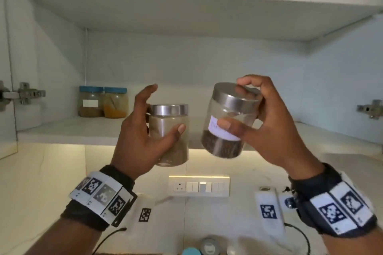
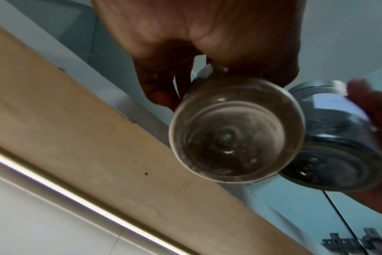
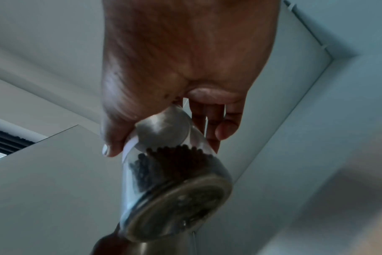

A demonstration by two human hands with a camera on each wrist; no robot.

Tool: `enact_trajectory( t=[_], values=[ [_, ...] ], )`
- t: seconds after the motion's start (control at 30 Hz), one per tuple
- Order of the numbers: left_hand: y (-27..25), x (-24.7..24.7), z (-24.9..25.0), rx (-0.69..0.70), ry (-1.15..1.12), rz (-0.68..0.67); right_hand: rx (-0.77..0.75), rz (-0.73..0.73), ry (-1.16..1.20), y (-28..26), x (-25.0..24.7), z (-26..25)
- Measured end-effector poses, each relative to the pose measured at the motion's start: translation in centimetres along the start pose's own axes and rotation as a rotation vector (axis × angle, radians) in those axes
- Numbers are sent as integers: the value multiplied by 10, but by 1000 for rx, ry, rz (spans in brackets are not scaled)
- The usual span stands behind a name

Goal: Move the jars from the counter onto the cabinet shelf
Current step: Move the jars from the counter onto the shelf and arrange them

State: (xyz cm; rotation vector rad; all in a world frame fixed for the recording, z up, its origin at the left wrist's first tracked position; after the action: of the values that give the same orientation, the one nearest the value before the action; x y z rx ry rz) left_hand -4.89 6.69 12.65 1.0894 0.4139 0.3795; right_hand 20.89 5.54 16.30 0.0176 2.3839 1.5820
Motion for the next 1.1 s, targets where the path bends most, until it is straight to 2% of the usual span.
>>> enact_trajectory(
  t=[0.2,0.37,0.5,0.7,1.1],
  values=[
    [15,-5,-7,5,-40,-22,132,-58,-117,93,19,27],
    [17,-8,-27,-73,-150,-83,366,-342,-266,158,76,93],
    [16,-5,-39,-106,-234,-208,556,-547,-389,176,125,153],
    [17,-9,-49,-126,-280,-222,637,-509,-406,200,152,192],
    [18,-9,-51,-134,-291,-193,596,-505,-434,198,165,219]
  ],
)
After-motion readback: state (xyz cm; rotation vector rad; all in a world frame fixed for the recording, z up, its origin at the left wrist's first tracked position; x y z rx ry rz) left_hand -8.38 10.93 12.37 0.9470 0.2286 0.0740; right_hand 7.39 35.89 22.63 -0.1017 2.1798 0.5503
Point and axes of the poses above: each hand's wrist, its own y-axis towards the middle knuckle, its own x-axis out of the palm, z = x × y, the point moved 6 cm from there along y, towards the middle knuckle, and after that the axes turned 3 degrees about z, right-handed, at the moved point
